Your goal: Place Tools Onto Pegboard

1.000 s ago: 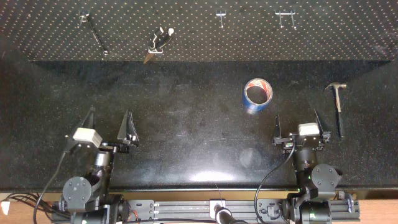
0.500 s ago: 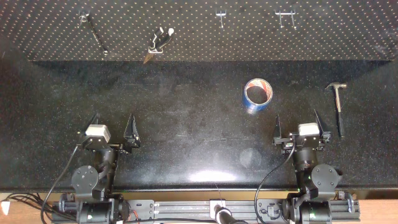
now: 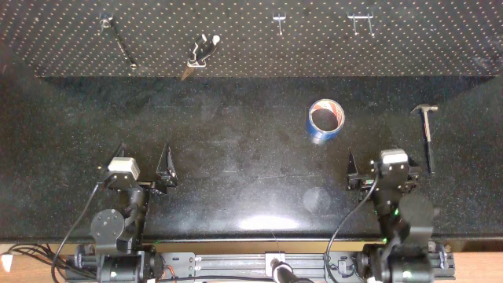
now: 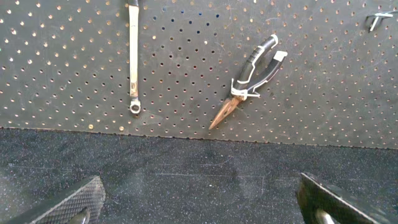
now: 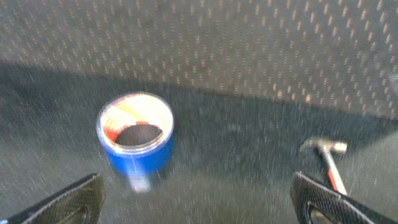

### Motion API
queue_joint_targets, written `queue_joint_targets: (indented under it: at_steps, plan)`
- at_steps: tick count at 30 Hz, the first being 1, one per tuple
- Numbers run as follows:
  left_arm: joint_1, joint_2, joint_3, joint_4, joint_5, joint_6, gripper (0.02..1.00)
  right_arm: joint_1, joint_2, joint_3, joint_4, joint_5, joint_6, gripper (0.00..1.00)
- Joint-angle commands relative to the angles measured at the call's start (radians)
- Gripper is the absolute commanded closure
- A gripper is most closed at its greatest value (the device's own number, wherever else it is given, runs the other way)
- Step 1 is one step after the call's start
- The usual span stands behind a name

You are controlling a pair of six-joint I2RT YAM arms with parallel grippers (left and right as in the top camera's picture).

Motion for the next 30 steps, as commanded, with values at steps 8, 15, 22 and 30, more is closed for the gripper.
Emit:
queue_joint_targets:
  at_steps: [8, 15, 22, 30]
  plan:
    - [0.004, -0.009, -0.002, -0.005, 0.014, 0.013, 0.023, 0.105, 1.541, 1.322, -0.812, -0.264, 0.378, 0.025]
    - [0.004, -0.009, -0.002, -0.005, 0.014, 0.013, 0.023, 0.207, 1.671, 1.335, -0.872, -0.149, 0.480, 0.025]
    - [0.004, -0.009, -0.002, -0.005, 0.014, 0.013, 0.025, 0.177, 1.660, 1.335, -0.831, -0.137, 0.459, 0.027]
    - [0.004, -0.009, -0.002, -0.005, 0.014, 0.013, 0.023, 0.148, 1.506, 1.335, -0.677, 0.038, 0.460, 0.025]
